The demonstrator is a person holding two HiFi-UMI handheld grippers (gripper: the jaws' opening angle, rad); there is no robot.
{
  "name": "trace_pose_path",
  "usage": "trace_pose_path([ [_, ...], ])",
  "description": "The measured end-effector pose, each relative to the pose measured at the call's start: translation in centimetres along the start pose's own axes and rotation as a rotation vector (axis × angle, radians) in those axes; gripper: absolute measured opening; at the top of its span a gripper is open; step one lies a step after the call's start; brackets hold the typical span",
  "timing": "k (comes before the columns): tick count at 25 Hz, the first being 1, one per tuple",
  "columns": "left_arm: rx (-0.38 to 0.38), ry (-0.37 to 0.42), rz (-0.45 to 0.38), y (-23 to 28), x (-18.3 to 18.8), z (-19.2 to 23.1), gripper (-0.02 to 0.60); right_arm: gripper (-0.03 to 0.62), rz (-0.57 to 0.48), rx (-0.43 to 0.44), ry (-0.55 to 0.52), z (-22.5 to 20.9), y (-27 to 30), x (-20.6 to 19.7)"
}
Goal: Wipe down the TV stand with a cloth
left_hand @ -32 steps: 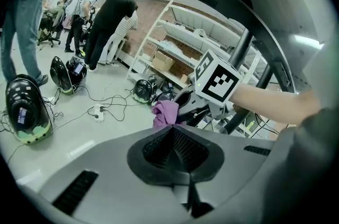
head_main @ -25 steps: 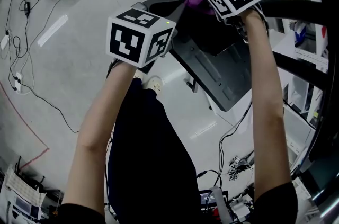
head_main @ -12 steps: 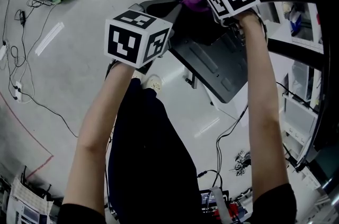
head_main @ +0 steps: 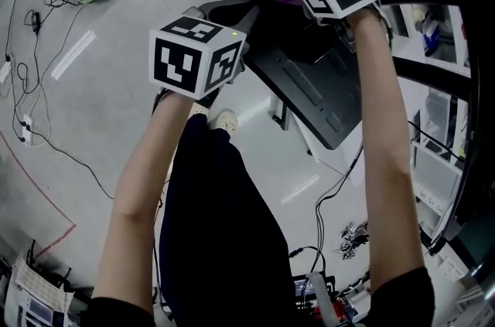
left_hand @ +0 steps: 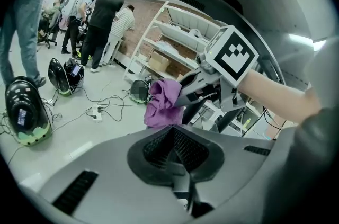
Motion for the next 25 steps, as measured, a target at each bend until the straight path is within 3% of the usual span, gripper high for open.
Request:
trace_pose_path([
  [5,0.042,-0.025,-0.029,-1.9,0.6,2.4,0.006,0.098,0.057,0.073,-0.077,1.2,2.6,2.7],
  [12,0.086,-0.069,-0.032,-3.1,-0.3,5.0,0.006,0.098,0.189,0.131,-0.145,3.5,6.9,1.4],
  [25,0.039,-0.07,0.004,-1.6,-1.6,3.1,0.006,0.098,0.308,0.188,-0.226,4.8,6.0,-2.0],
])
Point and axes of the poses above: the fingertips, and each gripper's own axes: y forward along the fingers, z to its left, x out of its top, the point moved 7 cm from there along -y, backward along the fingers, and after that the axes turned 9 degrees about -y, right-handed, at the moved point
